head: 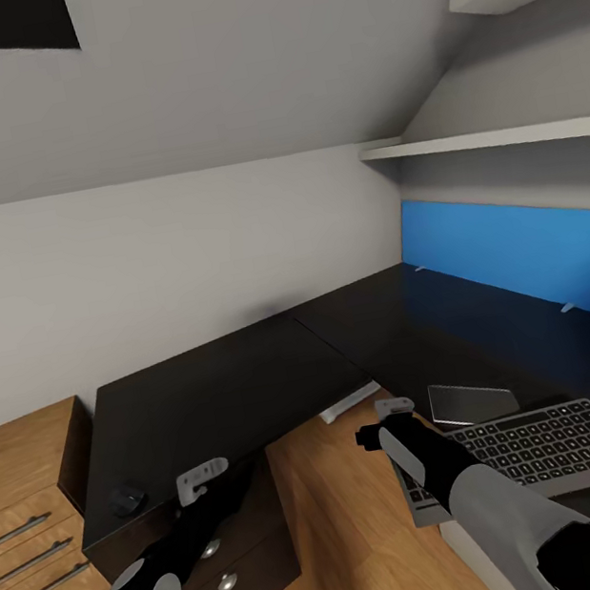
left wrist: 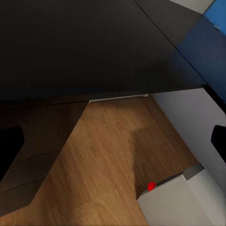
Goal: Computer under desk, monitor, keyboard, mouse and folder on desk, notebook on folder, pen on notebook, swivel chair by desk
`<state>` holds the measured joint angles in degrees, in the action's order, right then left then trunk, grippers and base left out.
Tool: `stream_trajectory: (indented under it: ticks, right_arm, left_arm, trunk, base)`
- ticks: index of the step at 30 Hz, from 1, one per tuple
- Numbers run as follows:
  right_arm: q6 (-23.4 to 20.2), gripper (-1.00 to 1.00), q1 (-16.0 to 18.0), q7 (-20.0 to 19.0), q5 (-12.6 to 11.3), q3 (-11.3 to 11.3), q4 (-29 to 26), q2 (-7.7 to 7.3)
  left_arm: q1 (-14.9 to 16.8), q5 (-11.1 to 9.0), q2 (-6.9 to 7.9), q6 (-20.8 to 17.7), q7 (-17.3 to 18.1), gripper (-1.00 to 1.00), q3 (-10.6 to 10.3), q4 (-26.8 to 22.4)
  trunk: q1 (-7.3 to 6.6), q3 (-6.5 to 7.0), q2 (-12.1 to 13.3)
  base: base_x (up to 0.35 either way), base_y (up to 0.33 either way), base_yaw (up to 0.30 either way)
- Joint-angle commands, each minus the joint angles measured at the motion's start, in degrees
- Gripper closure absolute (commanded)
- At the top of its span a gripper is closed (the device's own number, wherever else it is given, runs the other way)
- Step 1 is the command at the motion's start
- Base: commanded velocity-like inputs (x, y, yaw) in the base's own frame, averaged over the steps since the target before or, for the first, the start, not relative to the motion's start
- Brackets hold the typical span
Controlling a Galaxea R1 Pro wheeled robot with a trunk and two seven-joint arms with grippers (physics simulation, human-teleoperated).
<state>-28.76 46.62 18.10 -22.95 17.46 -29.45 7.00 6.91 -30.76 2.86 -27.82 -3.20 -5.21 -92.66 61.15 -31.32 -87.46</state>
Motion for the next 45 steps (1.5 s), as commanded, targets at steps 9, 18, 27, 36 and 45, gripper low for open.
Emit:
stream_trajectory:
  ticks: [9, 18, 27, 36, 45]
  right_arm:
    - [-1.2, -1.00, 0.1, 0.6, -0.5, 0.3, 0.0, -0.05]
    - [-4.3, -1.00, 0.1, 0.7, -0.6, 0.2, -0.1, -0.21]
    - [-4.3, -1.00, 0.1, 0.6, -0.6, 0.2, -0.1, -0.20]
    - [-4.3, -1.00, 0.1, 0.6, -0.6, 0.2, -0.1, -0.14]
    - [-4.2, -1.00, 0.1, 0.7, -0.5, 0.2, -0.2, -0.22]
  left_arm:
    - [0.0, -0.5, 0.11, -0.4, -0.4, -1.00, 0.1, 0.3]
    - [0.0, -0.5, 0.13, -0.4, -0.4, -1.00, 0.1, 0.3]
    - [0.0, -0.6, 0.13, -0.4, -0.4, -1.00, 0.1, 0.3]
    - [0.0, -0.6, 0.13, -0.4, -0.4, -1.00, 0.2, 0.3]
    - [0.0, -0.6, 0.13, -0.4, -0.4, -1.00, 0.3, 0.3]
  trunk:
    - [0.00, -0.06, 0.0]
    - [0.00, -0.06, 0.0]
    - [0.00, -0.06, 0.0]
    - [0.00, -0.06, 0.0]
    - [0.00, -0.06, 0.0]
  base:
    - [0.000, 0.000, 0.000]
    - [-0.014, 0.000, 0.000]
    - [-0.161, 0.000, 0.000]
    - [-0.149, 0.000, 0.000]
    - [-0.014, 0.000, 0.000]
